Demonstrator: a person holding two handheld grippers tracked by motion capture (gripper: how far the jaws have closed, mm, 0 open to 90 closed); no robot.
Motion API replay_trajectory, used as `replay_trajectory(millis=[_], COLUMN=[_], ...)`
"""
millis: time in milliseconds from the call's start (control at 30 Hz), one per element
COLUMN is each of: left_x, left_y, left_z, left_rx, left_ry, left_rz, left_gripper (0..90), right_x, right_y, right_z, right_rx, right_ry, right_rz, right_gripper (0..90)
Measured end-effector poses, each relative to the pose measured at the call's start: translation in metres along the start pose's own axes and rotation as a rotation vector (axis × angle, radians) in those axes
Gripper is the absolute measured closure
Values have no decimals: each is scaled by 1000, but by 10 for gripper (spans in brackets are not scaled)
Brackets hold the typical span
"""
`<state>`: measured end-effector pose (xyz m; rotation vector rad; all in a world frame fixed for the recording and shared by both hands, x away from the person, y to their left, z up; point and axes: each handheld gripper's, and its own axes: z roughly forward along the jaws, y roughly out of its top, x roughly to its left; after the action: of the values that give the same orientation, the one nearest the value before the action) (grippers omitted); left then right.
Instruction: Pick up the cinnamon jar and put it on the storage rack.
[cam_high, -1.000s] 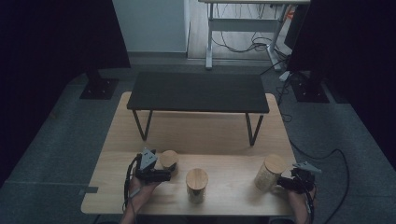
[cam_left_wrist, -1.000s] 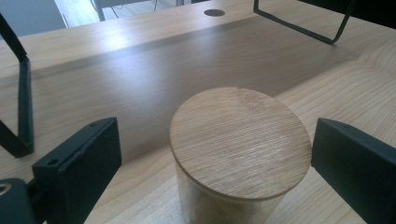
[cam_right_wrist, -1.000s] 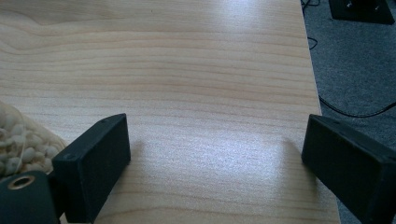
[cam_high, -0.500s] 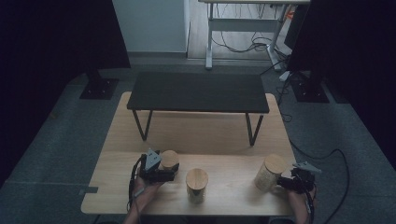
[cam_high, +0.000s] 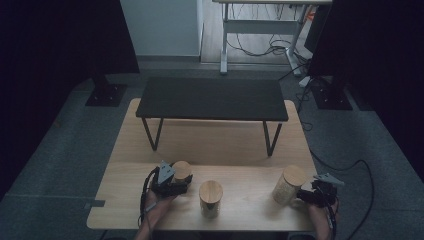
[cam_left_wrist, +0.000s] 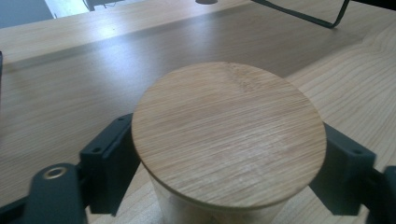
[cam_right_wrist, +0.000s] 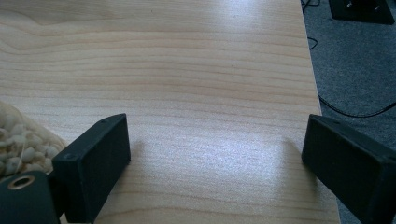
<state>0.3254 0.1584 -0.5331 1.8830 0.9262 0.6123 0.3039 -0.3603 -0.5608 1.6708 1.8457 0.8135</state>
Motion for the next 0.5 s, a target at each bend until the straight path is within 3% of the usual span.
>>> replay_trajectory(millis=[500], left_x=[-2], left_y=[0], left_z=[-1], left_rx=[-8], left_ry=[9], left_rz=[14], left_gripper=[256], right_x=[0], right_y=[0], right_z=[0], right_rx=[0], right_ry=[1], right_rz=[0], right_gripper=[74])
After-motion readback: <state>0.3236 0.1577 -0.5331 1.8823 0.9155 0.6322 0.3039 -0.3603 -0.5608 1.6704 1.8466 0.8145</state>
